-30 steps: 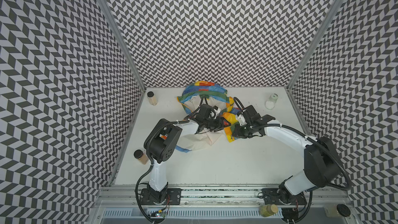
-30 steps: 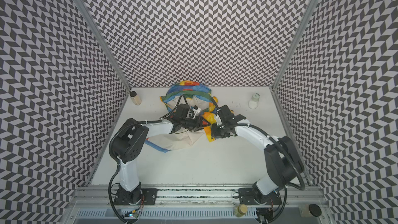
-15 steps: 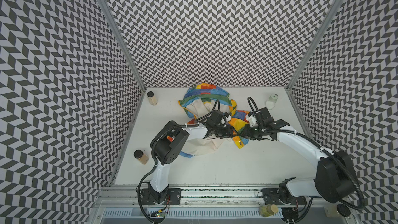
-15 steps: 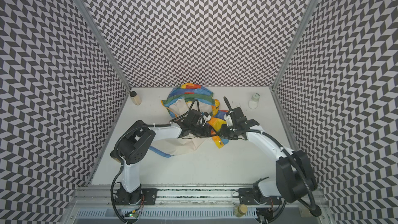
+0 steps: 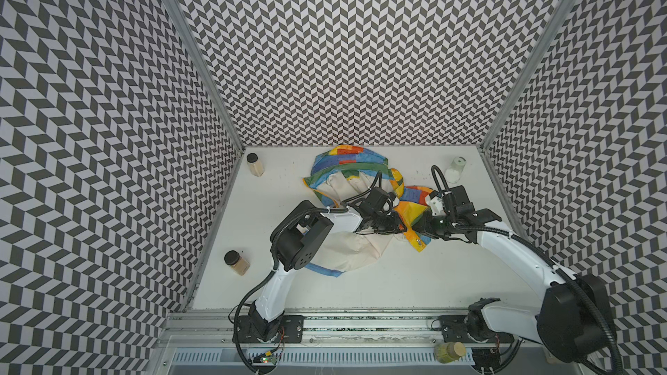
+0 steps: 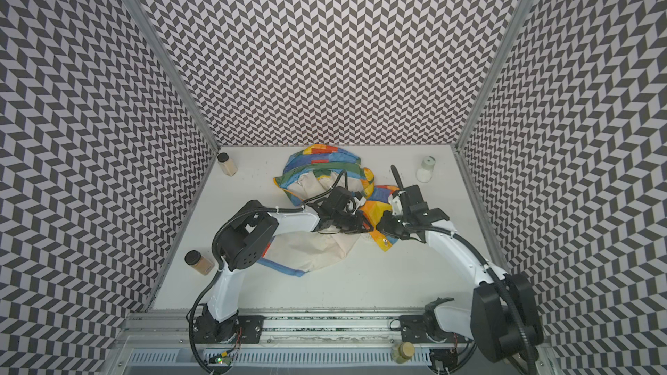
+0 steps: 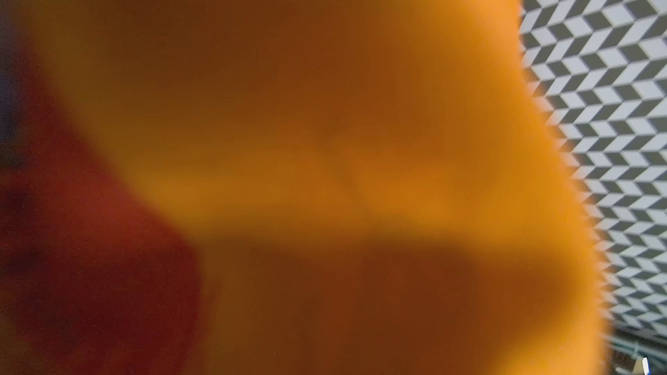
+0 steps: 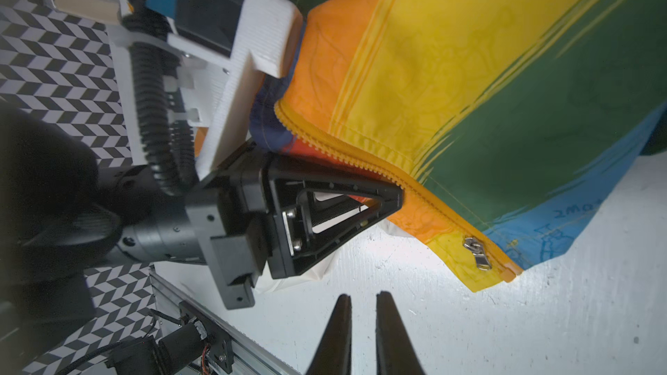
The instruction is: Zip up the jacket
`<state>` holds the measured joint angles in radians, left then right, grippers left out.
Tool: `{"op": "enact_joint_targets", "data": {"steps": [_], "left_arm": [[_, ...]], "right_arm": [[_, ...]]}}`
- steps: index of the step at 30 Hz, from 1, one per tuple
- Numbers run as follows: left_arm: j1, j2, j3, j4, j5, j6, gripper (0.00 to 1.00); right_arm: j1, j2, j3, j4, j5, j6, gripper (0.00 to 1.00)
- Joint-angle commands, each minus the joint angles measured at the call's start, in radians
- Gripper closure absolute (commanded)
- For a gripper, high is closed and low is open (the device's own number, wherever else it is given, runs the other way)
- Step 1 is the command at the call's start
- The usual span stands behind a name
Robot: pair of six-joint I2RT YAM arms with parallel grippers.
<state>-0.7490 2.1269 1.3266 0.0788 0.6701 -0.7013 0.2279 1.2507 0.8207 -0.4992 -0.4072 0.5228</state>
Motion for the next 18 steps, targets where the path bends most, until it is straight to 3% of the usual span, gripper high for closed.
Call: {"op": "enact_joint_targets", "data": {"steps": [1,6,14,18], "left_arm": [[0.033,-0.002,0.048,-0.016,0.003,-0.02,0.92],[0.094,-0.078,0.061,-0.104,0.018,0.006,0.98],[0.16,-0.202,0.09,-0.318,0.026,0.1,0.99],[0.232,-0.252,0.074,-0.355,0.095,0.099,0.99]], "right_arm": [[-0.009,-0.019,-0.009,-0.005,0.007,0.001,0.85],[-0.009,0.013,0.004,-0.007,0.003,-0.015,0.79],[-0.002,0.094,0.023,0.058,-0.052,0.004,0.57],[0.028,0.139,0.055,0.11,-0.087,0.036,0.47]]}}
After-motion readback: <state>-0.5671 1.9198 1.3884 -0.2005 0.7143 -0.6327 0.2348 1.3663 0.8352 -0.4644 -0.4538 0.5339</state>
